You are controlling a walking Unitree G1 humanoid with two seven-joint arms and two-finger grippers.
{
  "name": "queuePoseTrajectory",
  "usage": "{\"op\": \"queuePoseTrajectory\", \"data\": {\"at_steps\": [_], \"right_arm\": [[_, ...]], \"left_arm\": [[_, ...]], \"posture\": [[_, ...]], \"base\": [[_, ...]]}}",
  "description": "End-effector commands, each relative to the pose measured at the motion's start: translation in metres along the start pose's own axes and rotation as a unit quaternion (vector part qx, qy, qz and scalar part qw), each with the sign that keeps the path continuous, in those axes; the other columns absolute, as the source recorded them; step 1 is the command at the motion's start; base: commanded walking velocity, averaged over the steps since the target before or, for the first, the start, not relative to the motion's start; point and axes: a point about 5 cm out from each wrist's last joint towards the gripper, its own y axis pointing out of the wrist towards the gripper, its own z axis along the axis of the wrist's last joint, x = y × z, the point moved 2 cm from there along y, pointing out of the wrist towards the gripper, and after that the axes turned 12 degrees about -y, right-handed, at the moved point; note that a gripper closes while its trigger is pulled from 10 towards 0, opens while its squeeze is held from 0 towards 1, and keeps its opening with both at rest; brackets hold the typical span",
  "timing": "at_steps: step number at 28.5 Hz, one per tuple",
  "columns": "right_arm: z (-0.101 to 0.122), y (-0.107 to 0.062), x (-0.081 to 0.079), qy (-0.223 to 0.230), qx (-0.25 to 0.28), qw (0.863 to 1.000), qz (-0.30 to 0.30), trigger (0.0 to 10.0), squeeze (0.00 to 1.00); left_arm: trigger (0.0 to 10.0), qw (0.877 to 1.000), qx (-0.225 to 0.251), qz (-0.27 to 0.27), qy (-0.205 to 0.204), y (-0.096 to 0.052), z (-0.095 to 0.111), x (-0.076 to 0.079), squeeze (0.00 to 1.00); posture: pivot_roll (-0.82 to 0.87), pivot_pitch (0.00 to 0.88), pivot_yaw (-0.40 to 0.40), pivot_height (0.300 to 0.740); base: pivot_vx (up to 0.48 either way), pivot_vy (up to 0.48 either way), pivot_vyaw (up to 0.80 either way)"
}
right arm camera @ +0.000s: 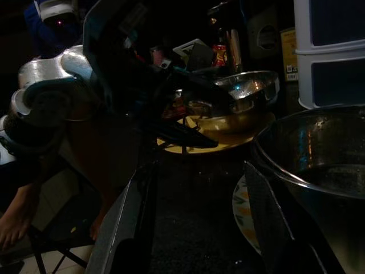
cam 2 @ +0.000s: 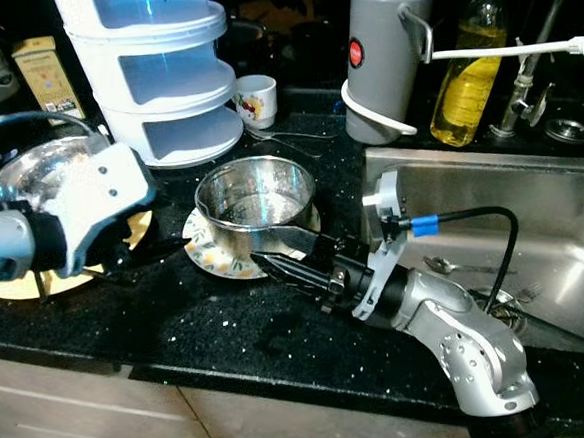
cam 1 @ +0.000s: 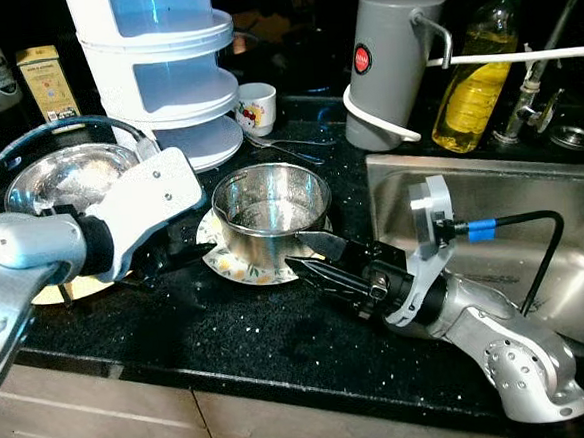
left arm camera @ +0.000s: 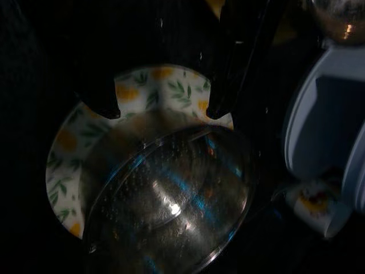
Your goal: Kitchen organization
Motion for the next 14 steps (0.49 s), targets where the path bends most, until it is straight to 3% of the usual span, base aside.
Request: {"op": "queuePoseTrajectory", "data": {"at_steps": [1, 4, 5, 14], "right_arm": [[-0.003, 0.000, -0.002, 0.003, -0.011, 1.000, 0.007, 10.0, 0.00], [-0.003, 0.000, -0.003, 0.003, -0.011, 1.000, 0.010, 10.0, 0.00], [-0.003, 0.001, -0.004, 0.004, -0.012, 1.000, 0.014, 10.0, 0.00], [-0.001, 0.001, -0.005, -0.002, -0.013, 1.000, 0.012, 10.0, 0.00]], "left_arm": [[10.0, 1.000, 0.012, -0.010, 0.012, 0.007, 0.003, 0.000, 0.00], [10.0, 0.999, 0.023, -0.032, 0.003, 0.013, 0.003, 0.003, 0.00], [10.0, 0.998, 0.012, -0.058, 0.001, 0.020, -0.006, 0.003, 0.00], [10.0, 0.991, -0.048, -0.125, 0.002, 0.029, -0.032, 0.007, 0.00]], "posture": [[-0.05, 0.000, -0.054, 0.740], [-0.05, 0.000, -0.053, 0.740], [-0.05, 0.000, -0.047, 0.740], [-0.07, 0.000, -0.031, 0.740]], "base": [[0.000, 0.000, 0.00], [0.000, 0.000, 0.00], [0.000, 0.000, 0.00], [0.000, 0.000, 0.00]]}}
